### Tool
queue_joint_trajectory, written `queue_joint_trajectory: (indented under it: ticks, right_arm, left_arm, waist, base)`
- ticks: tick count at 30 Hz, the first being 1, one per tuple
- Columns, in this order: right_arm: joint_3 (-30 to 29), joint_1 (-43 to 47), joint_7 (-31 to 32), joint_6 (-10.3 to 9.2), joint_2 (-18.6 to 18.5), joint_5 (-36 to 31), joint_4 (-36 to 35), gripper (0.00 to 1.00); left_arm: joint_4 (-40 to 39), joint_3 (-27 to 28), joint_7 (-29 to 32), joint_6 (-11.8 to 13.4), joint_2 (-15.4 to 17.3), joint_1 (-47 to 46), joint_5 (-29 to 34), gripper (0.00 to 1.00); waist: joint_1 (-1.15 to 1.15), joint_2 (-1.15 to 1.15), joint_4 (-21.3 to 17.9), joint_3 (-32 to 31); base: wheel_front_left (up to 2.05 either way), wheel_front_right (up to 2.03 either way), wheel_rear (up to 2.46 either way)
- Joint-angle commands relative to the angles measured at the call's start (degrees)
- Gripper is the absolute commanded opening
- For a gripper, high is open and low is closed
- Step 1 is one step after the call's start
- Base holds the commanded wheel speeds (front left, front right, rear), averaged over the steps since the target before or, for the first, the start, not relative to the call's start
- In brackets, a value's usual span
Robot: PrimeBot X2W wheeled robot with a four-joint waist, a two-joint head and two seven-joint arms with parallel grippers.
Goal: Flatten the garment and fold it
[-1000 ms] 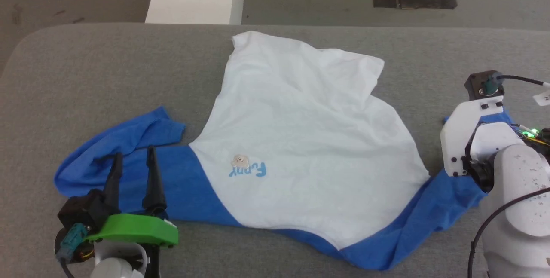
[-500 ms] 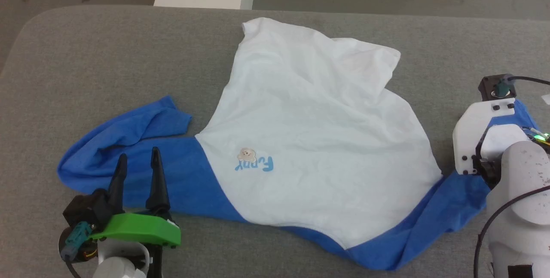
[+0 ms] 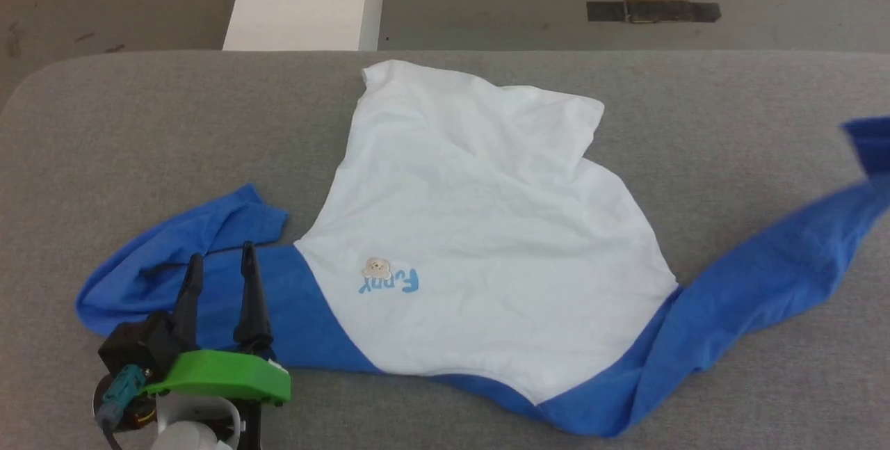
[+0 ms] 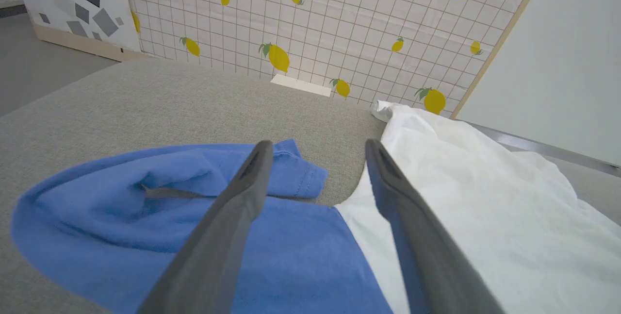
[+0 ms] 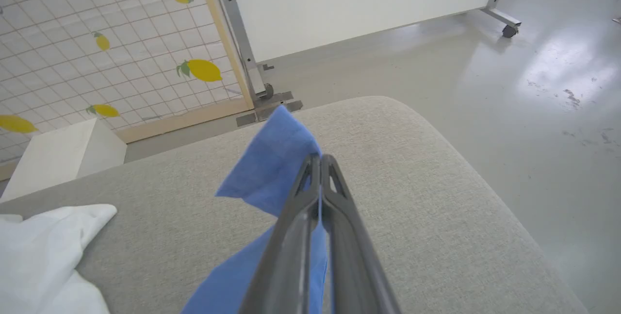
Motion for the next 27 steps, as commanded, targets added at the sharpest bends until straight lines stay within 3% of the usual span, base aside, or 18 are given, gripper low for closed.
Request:
queue_joint_trajectory:
  ticks: [1,6,10,11,12,16,19,23,27]
  right_arm:
    - [-3.5,4.4,1.1,-0.1,0.4,1.1,-2.3,0.0]
    - [-15.9,15.1,4.2,-0.1,2.4,4.6,-7.8,0.0]
    - [-21.1,19.9,4.7,-0.1,2.7,6.3,-3.4,0.0]
    - [-21.7,20.2,4.0,-0.1,2.7,6.9,-1.9,0.13]
    - [-22.1,20.5,2.8,-0.1,2.7,6.8,-0.8,1.0]
    - [-21.6,19.0,-2.8,-0.1,2.7,6.3,-1.7,1.0]
    - [-16.7,17.2,-5.5,-0.1,2.8,6.1,-5.6,1.0]
    - [-4.9,15.1,-5.2,-0.1,2.8,6.7,-10.7,1.0]
    - [9.9,13.4,-1.4,-0.1,2.8,8.9,-8.6,1.0]
  left_arm:
    - [-0.3,0.2,-0.3,0.3,-0.3,0.6,-0.2,1.0]
    - [-0.5,0.0,-0.4,0.5,-0.5,0.8,-0.6,1.0]
    - [-0.6,0.0,-0.3,0.4,-0.4,0.8,-0.9,1.0]
    - [-0.5,0.0,-0.3,0.4,-0.3,0.8,-1.0,1.0]
    - [-0.4,0.0,-0.2,0.4,-0.2,0.7,-1.0,1.0]
    - [-0.2,-0.1,0.1,0.5,0.2,0.5,-1.1,1.0]
    - [-0.3,-0.1,0.4,0.7,0.5,0.6,-1.0,1.0]
    - [-0.5,-0.2,0.5,1.0,0.8,0.7,-0.7,1.0]
    - [-0.8,-0.5,0.7,1.3,1.0,0.8,-0.6,1.0]
  waist:
    - [0.0,0.0,-0.8,-0.7]
    - [0.0,0.0,-1.4,-0.6]
    - [0.0,0.0,-2.2,-0.4]
    - [0.0,0.0,-2.3,-0.4]
    - [0.0,0.0,-2.4,-0.5]
    - [0.0,0.0,-2.6,-1.0]
    - [0.0,0.0,-2.5,-1.7]
    - [0.0,0.0,-2.0,-2.5]
    - [0.0,0.0,-0.8,-2.2]
  base:
    - [0.0,0.0,0.0]
    - [0.0,0.0,0.0]
    - [0.0,0.0,0.0]
    - [0.0,0.0,0.0]
    - [0.0,0.0,0.0]
    - [0.0,0.0,0.0]
    - [0.0,0.0,0.0]
    - [0.0,0.0,0.0]
    - [0.0,0.0,0.0]
